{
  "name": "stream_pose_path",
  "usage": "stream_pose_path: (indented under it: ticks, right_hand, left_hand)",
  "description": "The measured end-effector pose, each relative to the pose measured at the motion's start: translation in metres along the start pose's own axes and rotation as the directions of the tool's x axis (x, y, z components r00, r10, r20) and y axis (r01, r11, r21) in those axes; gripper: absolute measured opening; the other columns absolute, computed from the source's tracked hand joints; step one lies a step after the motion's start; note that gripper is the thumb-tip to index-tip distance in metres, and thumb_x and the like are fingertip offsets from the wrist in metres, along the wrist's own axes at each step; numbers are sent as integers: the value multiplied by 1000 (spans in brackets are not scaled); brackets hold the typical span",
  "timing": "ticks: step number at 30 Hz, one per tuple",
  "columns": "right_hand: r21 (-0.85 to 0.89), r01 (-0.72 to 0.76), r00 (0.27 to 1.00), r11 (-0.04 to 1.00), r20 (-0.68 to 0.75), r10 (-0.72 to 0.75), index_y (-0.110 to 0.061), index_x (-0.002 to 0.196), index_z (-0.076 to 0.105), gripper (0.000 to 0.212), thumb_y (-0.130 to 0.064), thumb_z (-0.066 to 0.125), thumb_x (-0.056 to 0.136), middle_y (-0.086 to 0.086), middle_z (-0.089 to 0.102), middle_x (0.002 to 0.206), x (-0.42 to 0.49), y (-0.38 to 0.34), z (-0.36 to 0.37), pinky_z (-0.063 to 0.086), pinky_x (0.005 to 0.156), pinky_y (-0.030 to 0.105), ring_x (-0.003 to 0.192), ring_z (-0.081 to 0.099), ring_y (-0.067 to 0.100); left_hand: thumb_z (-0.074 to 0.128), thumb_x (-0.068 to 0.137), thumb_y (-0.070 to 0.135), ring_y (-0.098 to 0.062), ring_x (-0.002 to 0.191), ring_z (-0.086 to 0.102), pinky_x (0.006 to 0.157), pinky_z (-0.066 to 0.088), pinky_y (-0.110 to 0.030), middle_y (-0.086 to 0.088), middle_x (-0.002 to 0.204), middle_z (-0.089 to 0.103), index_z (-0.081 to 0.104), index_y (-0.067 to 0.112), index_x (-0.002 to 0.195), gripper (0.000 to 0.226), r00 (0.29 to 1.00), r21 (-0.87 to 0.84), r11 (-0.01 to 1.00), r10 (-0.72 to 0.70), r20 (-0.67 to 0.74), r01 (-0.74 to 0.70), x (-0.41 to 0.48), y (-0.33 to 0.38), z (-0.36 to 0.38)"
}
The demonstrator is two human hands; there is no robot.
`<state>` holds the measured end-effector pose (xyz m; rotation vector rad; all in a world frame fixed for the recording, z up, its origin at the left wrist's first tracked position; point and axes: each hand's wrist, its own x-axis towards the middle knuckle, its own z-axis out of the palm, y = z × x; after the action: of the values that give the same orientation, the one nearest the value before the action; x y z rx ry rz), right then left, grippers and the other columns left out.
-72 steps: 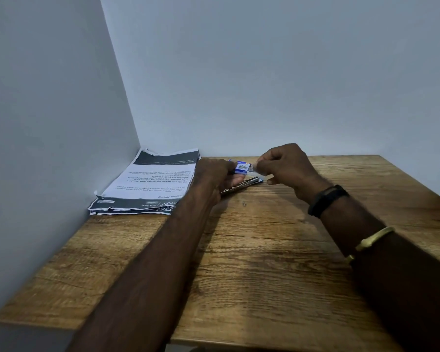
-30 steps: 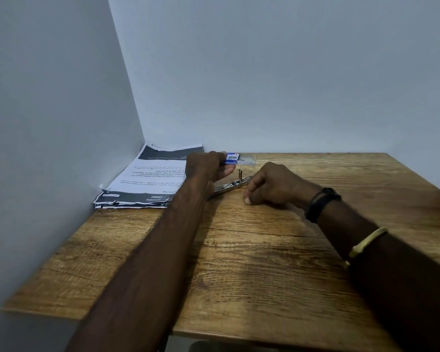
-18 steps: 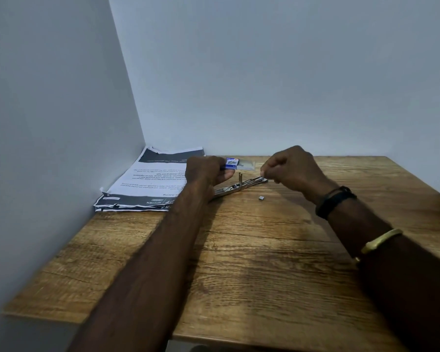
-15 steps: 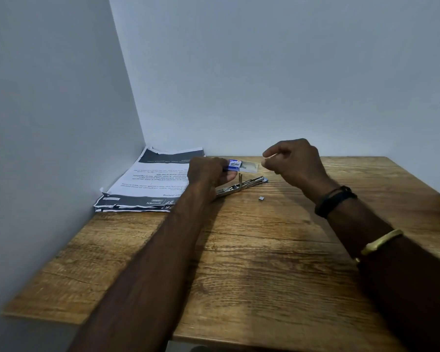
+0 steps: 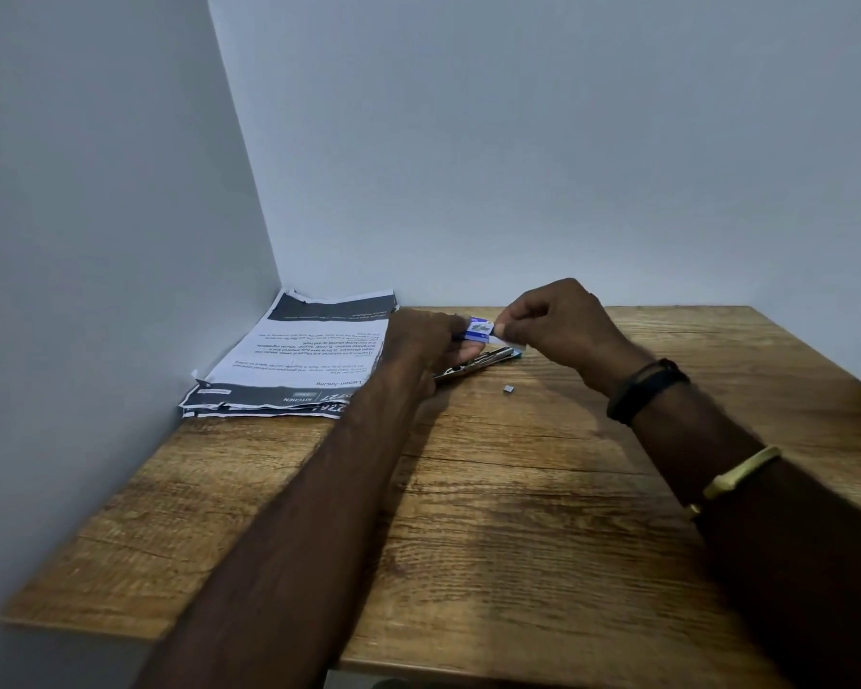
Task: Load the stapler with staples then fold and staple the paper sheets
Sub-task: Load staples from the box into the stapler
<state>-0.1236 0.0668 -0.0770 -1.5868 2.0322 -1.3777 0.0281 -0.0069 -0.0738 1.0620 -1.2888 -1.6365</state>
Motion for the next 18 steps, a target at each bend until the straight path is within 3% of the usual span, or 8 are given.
stream_pose_path:
  ticks: [3,6,10,15,18]
  right_hand:
    - [100,-47,999,994,11,46,-15,83,83,6,-9,80,84,-14,72,71,1,2,1,36,44,5,53,58,-13]
    - [153,-76,997,985,26,72,-15,82,82,6,-9,80,84,-14,72,64,0,1,-1,36,41,8,48,55,-10]
    - [303,-169,983,938,-15,182,-11,87,79,6,-7,76,86,2,75,79,0,0,-8,47,46,20,58,59,6]
    - [536,-358,933,765,184,308,-6,93,76,13,4,69,90,7,73,82,0,2,-13,64,63,29,68,70,18]
    - [589,-374,927,717,208,313,-1,97,75,11,7,70,90,12,74,85,0,4,-11,66,67,31,71,73,19]
  left_hand:
    - [67,92,-2,-20,58,69,51,61,-22,-19,77,70,65,-3,83,9,1000,4,1000,-2,1,2,-1,0,0]
    - [67,91,-1,-18,52,70,50,60,-22,-19,76,70,66,-3,83,9,1000,0,1000,-3,-5,3,-2,0,0]
    - [67,91,-3,-16,45,69,44,57,-21,-19,74,70,65,-3,81,10,999,-41,999,0,-35,-2,-2,3,-3]
    - [68,90,-4,-15,46,69,45,57,-21,-18,78,70,65,-4,83,7,997,-76,997,17,-75,-23,0,3,-6]
    - [68,89,-4,-15,46,69,46,58,-21,-18,76,71,66,-2,81,9,997,-70,997,25,-66,-29,0,2,-5]
